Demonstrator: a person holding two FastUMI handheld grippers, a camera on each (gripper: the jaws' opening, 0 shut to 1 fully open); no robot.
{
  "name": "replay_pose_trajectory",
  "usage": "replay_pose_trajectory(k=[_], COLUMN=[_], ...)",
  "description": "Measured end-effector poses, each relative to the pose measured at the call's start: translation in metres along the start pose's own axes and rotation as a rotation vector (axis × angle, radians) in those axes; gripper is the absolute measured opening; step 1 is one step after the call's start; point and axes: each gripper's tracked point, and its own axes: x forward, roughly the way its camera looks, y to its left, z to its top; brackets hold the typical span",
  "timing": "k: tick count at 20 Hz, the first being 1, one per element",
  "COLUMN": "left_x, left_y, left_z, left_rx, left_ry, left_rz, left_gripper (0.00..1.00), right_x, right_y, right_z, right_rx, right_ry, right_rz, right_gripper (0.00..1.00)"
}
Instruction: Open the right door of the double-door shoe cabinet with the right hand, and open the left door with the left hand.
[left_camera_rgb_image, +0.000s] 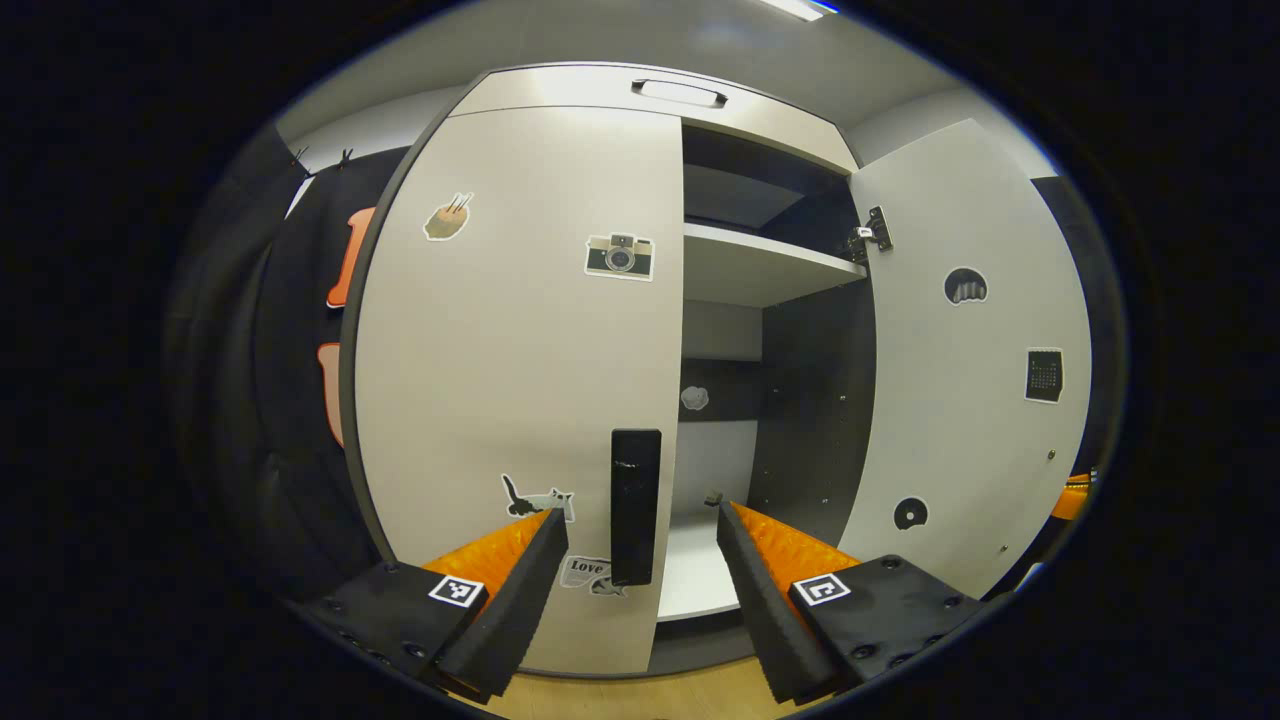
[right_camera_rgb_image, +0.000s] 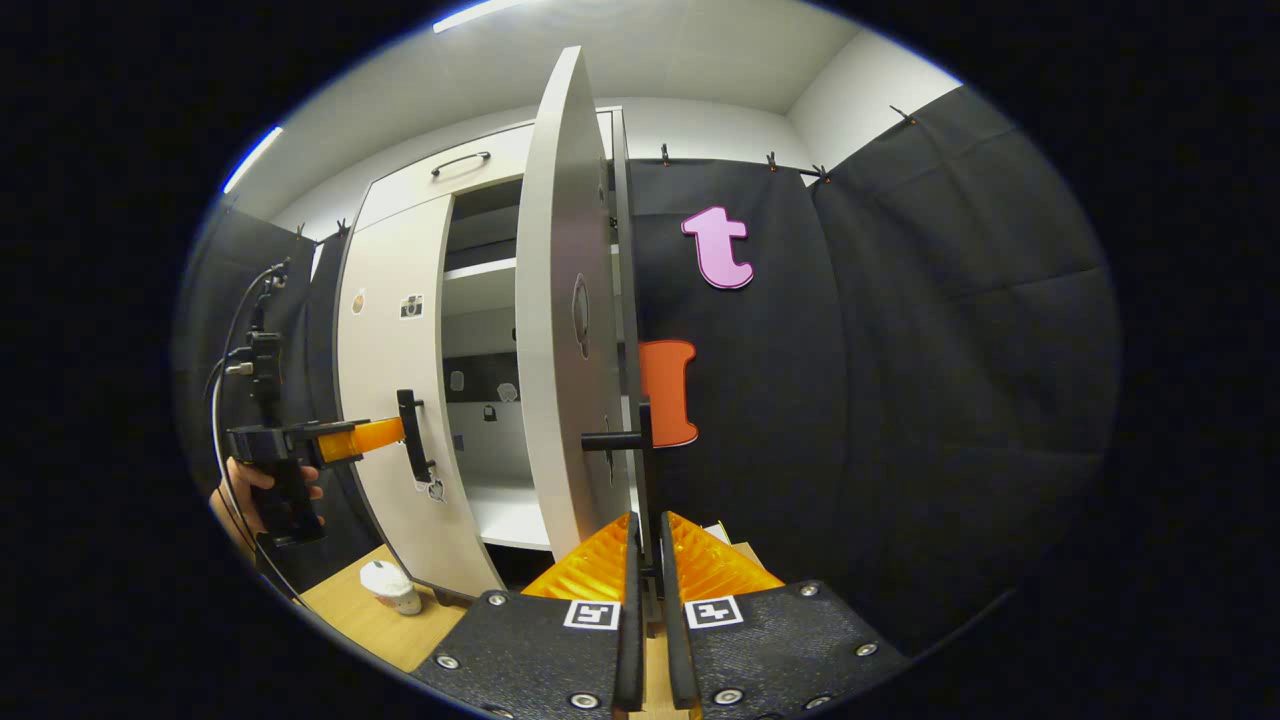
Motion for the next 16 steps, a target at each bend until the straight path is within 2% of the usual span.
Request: replay_pose_trajectory(k=[1,2,3,7,8,9,11,13,14,16], left_x=[0.005,0.009,0.014,0.030,0.035,0.039,0.046,0.053,0.057,0.061], left_y=[0.000,0.000,0.001,-0.001,0.002,0.006,0.002,0.008,0.018,0.030], left_z=[-0.003,-0.005,-0.007,-0.015,-0.018,-0.020,-0.028,-0.033,-0.034,-0.039], left_rx=[-0.002,0.003,0.005,0.011,0.010,0.004,-0.023,-0.016,0.005,0.021], left_ry=[0.008,0.014,0.018,0.032,0.034,0.032,0.046,0.058,0.050,0.063], left_rz=[-0.001,0.003,0.006,0.016,0.032,0.055,0.050,0.088,0.131,0.182], left_gripper=[0.97,0.96,0.96,0.95,0.95,0.97,0.98,0.94,0.94,0.92], right_x=[-0.005,-0.011,-0.017,-0.034,-0.036,-0.038,-0.040,-0.042,-0.041,-0.039], right_y=[-0.006,-0.010,-0.019,-0.052,-0.056,-0.060,-0.065,-0.070,-0.070,-0.071], right_z=[0.001,0.004,0.008,0.011,0.011,0.013,0.013,0.008,0.007,0.003], right_rx=[0.013,0.020,0.018,-0.006,-0.005,-0.005,-0.013,-0.019,-0.017,-0.013], right_ry=[-0.002,-0.013,-0.025,-0.027,-0.028,-0.033,-0.037,-0.023,-0.020,-0.014], right_rz=[-0.010,-0.020,-0.040,-0.137,-0.154,-0.167,-0.185,-0.195,-0.196,-0.201], right_gripper=[0.10,0.19,0.12,0.18,0.24,0.24,0.41,0.56,0.50,0.60])
